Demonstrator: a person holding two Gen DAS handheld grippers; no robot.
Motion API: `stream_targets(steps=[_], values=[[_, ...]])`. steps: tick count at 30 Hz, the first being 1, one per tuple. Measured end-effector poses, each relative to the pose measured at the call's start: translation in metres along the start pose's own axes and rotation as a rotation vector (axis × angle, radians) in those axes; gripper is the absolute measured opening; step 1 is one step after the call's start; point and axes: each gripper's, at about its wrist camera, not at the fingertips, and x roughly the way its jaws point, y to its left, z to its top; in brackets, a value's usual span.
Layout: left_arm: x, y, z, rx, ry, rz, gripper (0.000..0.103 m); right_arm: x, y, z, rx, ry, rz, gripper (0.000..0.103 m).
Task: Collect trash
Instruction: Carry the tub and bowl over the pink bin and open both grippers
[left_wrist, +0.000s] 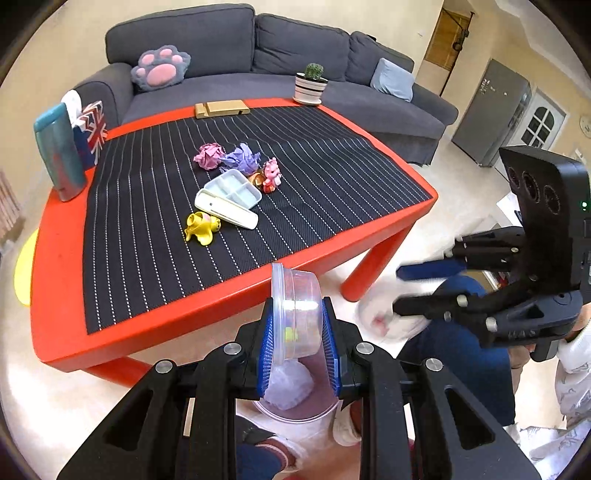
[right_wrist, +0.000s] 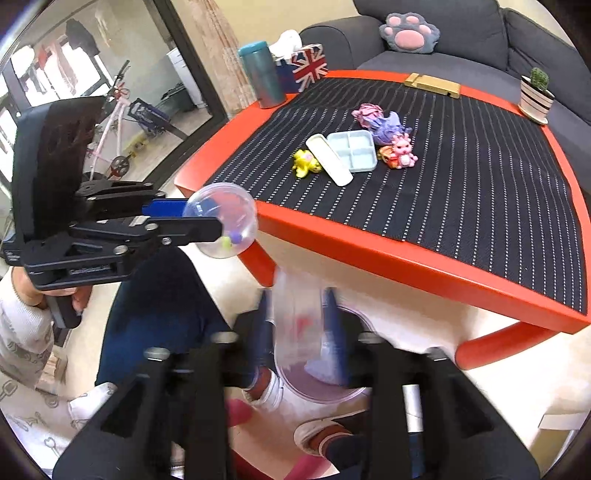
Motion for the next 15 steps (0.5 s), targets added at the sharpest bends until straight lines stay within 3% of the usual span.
stream_targets(steps=[1, 4, 15], values=[[0.000, 0.000, 0.000, -0.001, 0.000, 0.001, 0.024, 0.000, -0.001, 0.000, 0.010, -0.009, 0.002, 0.081], [0.000, 0.000, -0.001, -0.001, 0.003, 0.000, 0.024, -0.001, -0.005, 0.001, 0.030, -0.021, -0.008, 0.087], [0.009, -0.008, -0.007, 0.013, 0.031, -0.025, 0.024, -0.012, -0.015, 0.000, 0.069, -0.046, -0.027, 0.091]])
